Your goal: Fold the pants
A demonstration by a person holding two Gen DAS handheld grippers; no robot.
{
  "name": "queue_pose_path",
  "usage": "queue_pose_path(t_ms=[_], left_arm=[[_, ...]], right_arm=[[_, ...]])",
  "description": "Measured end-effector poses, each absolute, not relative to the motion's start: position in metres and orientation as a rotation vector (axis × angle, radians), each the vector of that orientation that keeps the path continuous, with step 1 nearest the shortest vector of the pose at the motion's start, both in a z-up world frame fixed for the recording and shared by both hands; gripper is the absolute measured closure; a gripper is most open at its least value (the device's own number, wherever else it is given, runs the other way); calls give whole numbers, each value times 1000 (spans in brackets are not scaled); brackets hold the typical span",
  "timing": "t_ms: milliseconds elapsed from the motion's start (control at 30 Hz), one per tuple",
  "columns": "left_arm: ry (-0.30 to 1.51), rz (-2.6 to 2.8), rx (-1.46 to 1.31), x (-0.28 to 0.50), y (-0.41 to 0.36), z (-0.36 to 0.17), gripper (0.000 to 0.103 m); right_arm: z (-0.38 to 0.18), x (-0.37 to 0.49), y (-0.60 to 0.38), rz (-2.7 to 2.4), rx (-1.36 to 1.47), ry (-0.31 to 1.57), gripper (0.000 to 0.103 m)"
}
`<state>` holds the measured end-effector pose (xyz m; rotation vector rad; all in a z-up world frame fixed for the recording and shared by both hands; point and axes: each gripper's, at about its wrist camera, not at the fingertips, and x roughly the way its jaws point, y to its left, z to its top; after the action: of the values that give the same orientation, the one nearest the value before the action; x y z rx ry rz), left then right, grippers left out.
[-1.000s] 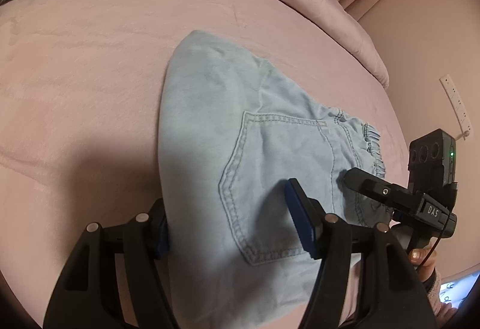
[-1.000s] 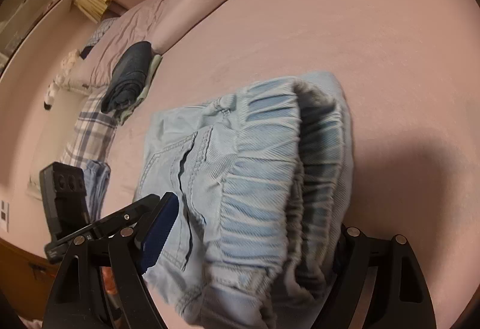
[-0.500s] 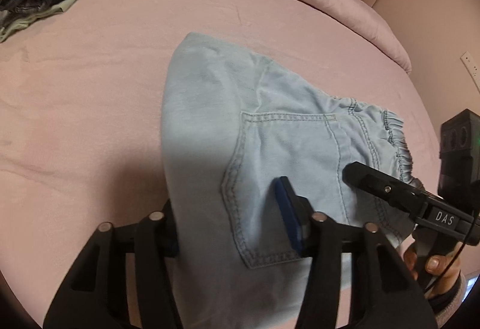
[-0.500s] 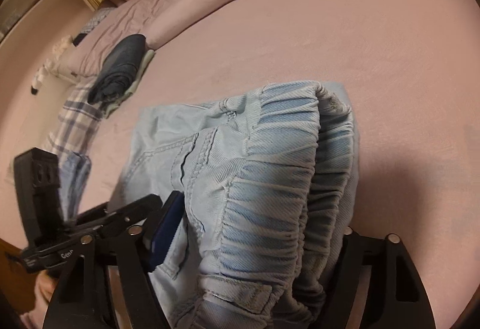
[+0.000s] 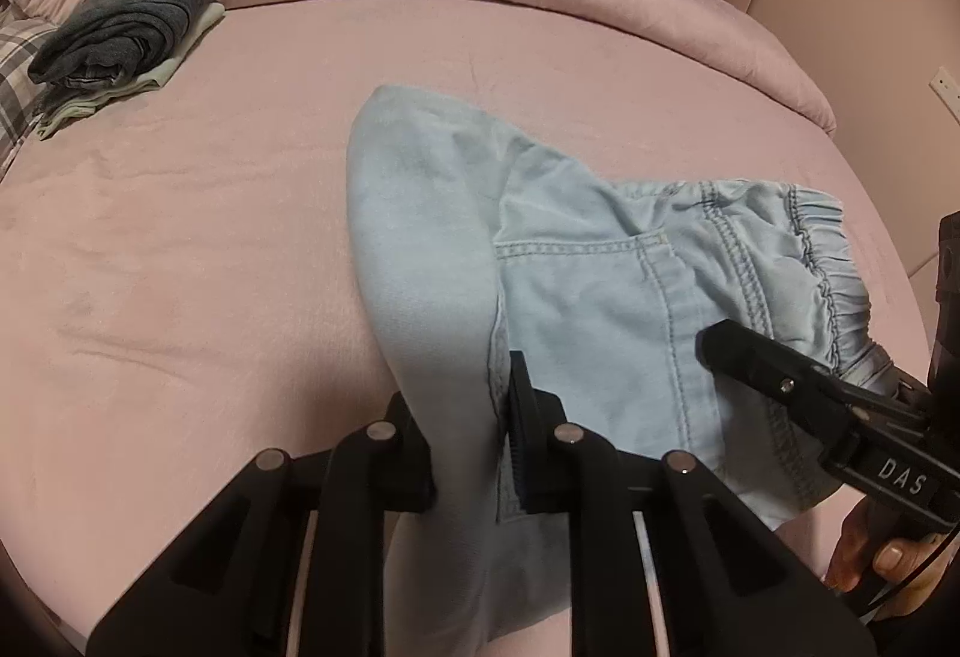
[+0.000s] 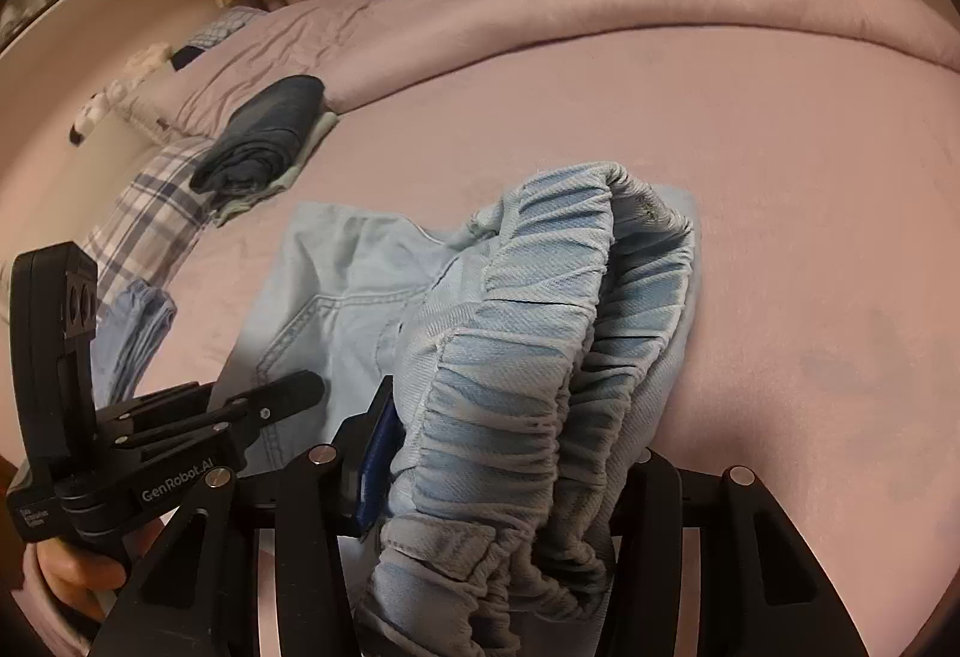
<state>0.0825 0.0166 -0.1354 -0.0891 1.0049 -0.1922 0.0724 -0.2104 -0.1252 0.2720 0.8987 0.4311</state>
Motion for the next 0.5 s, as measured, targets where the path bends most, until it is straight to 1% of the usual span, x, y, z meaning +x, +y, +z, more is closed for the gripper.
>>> queue_pose_path(t_ms=[500], left_arm=[[946, -185, -87, 57, 17, -108, 86]], right_arm=[[-92, 45, -189, 472, 209, 818, 54]])
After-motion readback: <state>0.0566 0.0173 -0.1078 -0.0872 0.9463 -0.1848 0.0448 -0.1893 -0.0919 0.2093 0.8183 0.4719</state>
